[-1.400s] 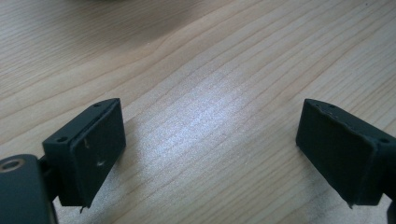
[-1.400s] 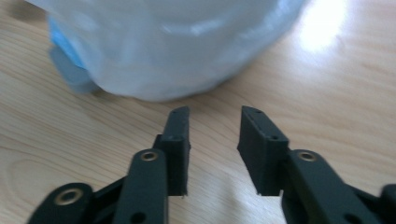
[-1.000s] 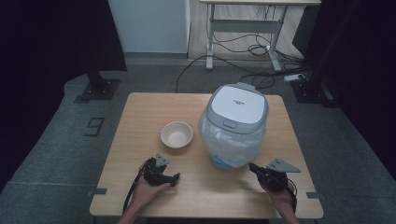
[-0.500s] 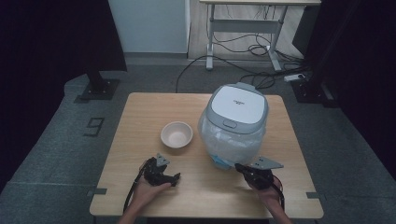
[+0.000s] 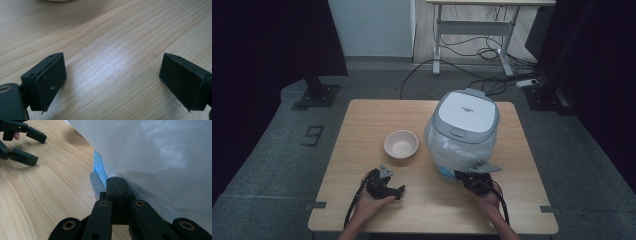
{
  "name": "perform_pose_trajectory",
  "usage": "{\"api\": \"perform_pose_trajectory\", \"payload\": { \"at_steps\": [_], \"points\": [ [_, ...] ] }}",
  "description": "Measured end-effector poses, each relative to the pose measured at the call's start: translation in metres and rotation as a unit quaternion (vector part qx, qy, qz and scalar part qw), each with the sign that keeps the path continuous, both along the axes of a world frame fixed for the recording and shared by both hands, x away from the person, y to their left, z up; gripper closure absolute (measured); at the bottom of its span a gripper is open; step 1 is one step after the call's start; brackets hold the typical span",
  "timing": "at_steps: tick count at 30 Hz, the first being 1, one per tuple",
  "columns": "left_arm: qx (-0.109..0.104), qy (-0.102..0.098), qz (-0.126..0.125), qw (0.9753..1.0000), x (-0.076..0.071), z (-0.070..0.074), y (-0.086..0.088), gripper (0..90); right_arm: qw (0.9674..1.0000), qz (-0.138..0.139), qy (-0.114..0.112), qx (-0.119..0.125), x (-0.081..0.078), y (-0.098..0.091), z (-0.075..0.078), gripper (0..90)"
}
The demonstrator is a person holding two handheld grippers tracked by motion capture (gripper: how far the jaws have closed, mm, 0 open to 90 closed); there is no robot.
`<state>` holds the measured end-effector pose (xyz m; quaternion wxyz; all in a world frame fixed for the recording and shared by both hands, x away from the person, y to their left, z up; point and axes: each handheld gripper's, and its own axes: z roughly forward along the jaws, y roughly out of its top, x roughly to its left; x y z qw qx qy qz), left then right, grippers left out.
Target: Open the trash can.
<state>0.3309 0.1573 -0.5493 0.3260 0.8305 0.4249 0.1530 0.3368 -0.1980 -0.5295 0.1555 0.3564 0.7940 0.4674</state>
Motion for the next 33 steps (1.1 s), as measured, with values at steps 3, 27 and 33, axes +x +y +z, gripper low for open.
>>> {"api": "perform_pose_trajectory", "payload": {
  "at_steps": [3, 27, 33],
  "points": [
    [0.000, 0.000, 0.001, 1.0000, 0.000, 0.000, 0.000, 6.8, 1.0000, 0.000, 0.007, 0.003, 0.003, 0.003, -0.004, 89.2],
    [0.000, 0.000, 0.003, 1.0000, 0.000, 0.000, -0.002, 6.8, 0.9993, -0.008, 0.006, -0.035, 0.002, 0.014, -0.008, 89.4],
    [0.000, 0.000, 0.003, 1.0000, 0.000, 0.000, -0.002, 6.8, 0.9988, -0.010, 0.007, -0.048, 0.002, 0.017, -0.007, 89.5]
  ]
}}
